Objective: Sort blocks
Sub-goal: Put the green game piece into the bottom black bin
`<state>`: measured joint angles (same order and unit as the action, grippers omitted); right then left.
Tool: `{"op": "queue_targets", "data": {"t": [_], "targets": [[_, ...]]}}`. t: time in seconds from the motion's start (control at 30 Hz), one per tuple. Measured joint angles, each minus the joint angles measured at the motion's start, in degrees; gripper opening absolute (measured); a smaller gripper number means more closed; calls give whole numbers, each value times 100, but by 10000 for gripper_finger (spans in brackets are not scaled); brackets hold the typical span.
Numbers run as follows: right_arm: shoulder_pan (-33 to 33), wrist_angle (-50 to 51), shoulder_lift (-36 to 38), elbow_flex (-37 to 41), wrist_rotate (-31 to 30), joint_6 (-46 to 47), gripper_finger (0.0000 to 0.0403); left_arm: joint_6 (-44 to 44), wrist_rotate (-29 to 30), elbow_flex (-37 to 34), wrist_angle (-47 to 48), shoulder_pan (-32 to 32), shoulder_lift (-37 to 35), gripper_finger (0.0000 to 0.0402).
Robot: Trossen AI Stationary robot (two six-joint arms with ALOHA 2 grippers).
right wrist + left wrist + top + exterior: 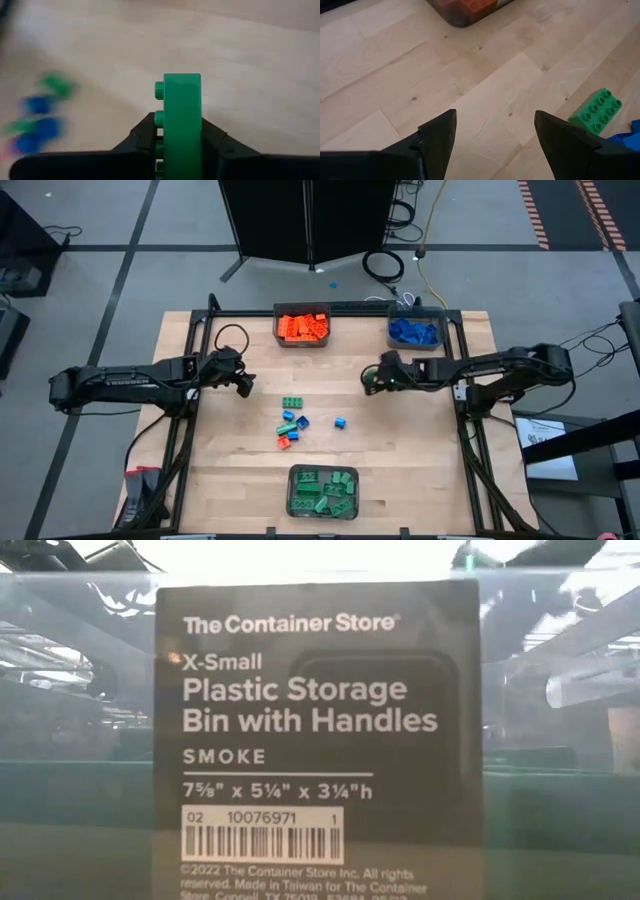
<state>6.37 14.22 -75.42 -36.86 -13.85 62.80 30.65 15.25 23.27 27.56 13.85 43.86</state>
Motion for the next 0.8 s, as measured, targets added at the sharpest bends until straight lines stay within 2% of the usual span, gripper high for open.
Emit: {"op": "queue_targets", "data": {"t": [0.2, 0.37, 0.6, 0.73, 0.8], "targets": [[-852, -573, -106, -1179, -15, -984, 71, 3, 0, 0, -1, -2, 0, 270], [-1650, -550, -744, -2250, 331, -1951, 71, 1, 0, 0, -1, -2, 0, 270], [-2456, -405, -2099, -3407, 1533, -2767, 71, 9, -10, 0, -2, 0, 0, 270], [-2802, -359, -2716, -3675, 2317, -2590, 71, 13, -81, 0, 3, 0, 0, 270], [-2922, -345, -2909, -3736, 2507, -2375, 71, 11, -129, 0, -1, -1, 0, 270]]}}
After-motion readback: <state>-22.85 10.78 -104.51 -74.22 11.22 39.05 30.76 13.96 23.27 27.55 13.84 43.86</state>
